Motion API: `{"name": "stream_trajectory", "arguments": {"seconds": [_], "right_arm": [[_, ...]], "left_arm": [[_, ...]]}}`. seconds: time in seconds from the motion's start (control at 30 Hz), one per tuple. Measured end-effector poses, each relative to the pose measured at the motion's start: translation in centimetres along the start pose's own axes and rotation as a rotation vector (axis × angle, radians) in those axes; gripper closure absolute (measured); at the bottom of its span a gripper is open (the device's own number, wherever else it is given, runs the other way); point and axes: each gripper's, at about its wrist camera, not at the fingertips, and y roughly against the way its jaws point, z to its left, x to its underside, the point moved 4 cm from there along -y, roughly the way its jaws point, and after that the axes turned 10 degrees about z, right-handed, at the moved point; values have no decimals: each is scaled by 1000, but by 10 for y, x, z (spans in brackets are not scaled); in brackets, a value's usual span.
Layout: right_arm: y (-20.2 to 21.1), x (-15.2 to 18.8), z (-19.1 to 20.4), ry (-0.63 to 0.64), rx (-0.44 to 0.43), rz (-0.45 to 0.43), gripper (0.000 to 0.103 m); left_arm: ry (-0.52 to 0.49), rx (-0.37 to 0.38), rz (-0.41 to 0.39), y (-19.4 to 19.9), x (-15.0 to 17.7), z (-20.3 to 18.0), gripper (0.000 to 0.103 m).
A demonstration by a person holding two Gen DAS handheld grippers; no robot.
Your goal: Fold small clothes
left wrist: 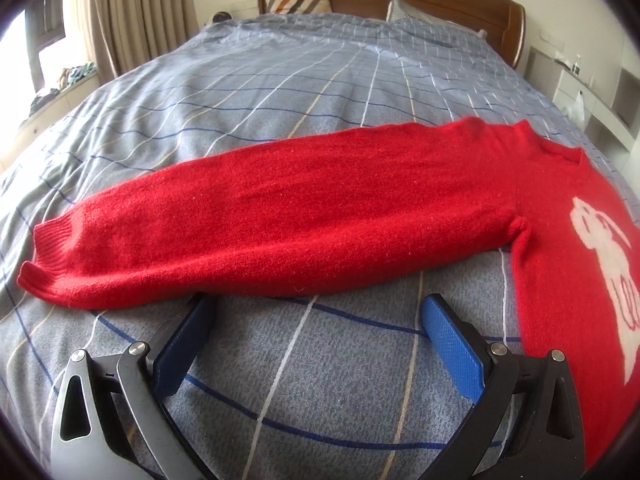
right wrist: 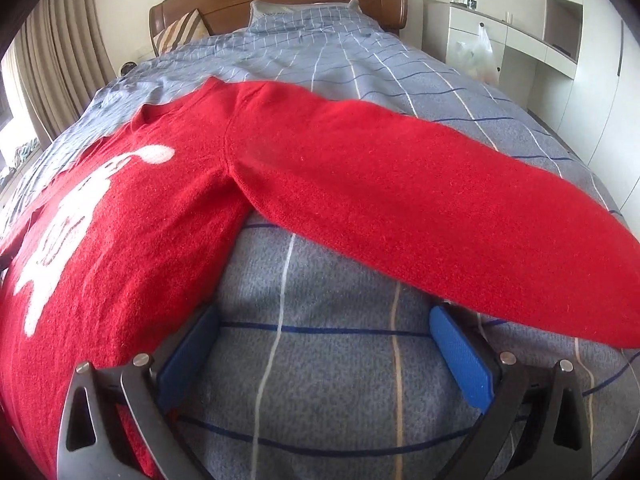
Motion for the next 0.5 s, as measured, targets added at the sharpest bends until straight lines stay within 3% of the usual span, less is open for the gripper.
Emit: {"name": "stream_trajectory", "arguments": {"seconds": [0.5], "right_arm": [[-1,-1,1,0,-1,-1,0]], "left_arm": [[-1,3,-8,0,0,-1,0]]}}
